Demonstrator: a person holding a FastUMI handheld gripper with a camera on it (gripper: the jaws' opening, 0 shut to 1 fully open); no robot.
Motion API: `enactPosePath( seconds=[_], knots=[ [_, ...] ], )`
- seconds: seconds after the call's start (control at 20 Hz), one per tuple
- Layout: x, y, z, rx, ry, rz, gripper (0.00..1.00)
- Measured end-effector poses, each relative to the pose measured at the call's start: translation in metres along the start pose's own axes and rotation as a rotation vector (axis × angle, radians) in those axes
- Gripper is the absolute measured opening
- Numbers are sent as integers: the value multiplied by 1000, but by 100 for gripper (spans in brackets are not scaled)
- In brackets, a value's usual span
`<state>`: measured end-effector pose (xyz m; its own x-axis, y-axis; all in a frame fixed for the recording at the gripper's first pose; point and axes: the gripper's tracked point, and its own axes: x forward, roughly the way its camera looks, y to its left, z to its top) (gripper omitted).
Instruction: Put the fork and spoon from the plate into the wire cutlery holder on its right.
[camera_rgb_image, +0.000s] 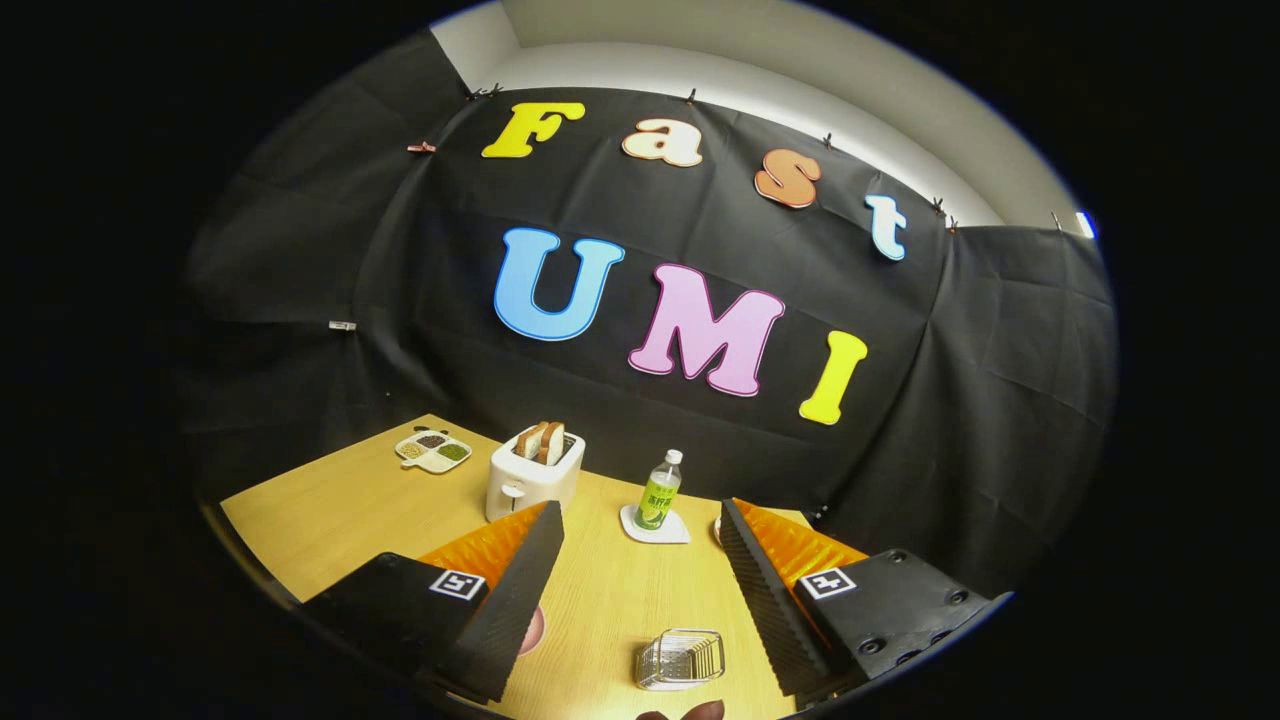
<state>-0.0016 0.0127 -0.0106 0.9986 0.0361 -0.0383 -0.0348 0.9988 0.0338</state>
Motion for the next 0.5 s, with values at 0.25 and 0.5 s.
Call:
enactPosePath(
  seconds=[0.25, 0.5],
  knots=[
    [3, 27, -20, 58, 93, 95, 98],
    [3, 63, -46, 100, 235, 191, 98]
  ],
)
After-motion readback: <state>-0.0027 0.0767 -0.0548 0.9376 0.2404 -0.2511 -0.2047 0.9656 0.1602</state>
